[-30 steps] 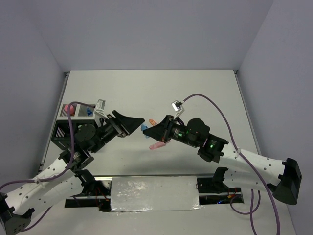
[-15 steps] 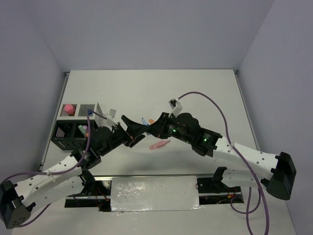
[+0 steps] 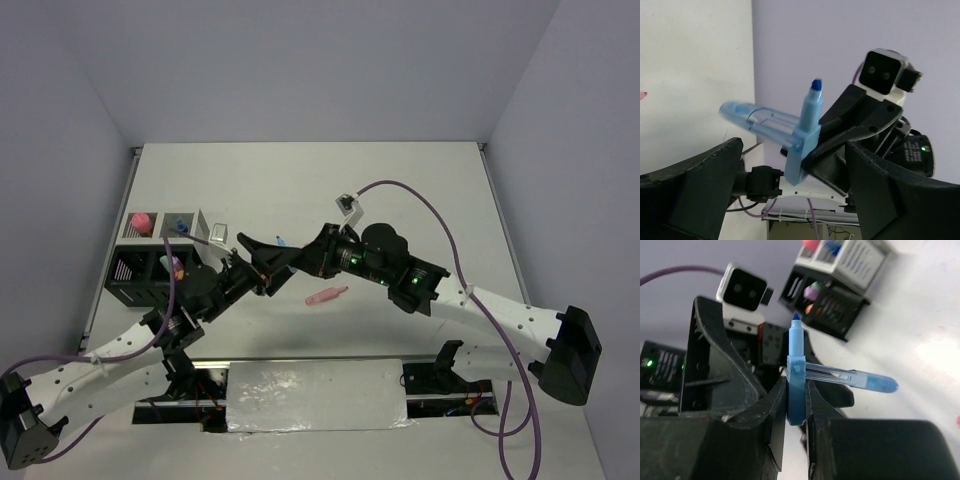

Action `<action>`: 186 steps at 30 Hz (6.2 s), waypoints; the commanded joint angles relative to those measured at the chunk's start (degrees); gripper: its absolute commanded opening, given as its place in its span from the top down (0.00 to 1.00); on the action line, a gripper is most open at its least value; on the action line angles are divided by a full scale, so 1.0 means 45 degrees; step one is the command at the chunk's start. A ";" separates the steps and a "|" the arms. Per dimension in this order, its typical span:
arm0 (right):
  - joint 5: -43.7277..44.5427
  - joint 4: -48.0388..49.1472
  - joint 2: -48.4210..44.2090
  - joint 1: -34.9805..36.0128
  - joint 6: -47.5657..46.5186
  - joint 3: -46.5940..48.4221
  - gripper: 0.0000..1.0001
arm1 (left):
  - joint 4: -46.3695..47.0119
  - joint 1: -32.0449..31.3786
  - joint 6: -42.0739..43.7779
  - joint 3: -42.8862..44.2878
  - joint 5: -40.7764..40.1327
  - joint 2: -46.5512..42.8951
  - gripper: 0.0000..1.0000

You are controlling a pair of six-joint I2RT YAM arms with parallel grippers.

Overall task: Sort the stationery into containers
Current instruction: Close the pen cap on the pen, then place the pen in the storage box.

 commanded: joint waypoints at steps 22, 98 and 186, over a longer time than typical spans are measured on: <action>-0.1918 0.1589 -0.0651 0.0467 0.0184 -0.0612 1.00 | 0.0933 0.0039 0.1083 0.0034 -0.1862 -0.1409 0.55; -0.4104 0.2894 0.3316 -0.0861 -0.0969 0.4179 0.80 | -0.2885 0.0019 0.6219 0.0962 -0.1405 -0.2813 1.00; 0.3235 -0.7454 -0.0554 -0.3439 -0.2887 -0.0024 0.01 | -0.9306 0.9029 1.2586 0.6110 -0.5286 0.2285 0.01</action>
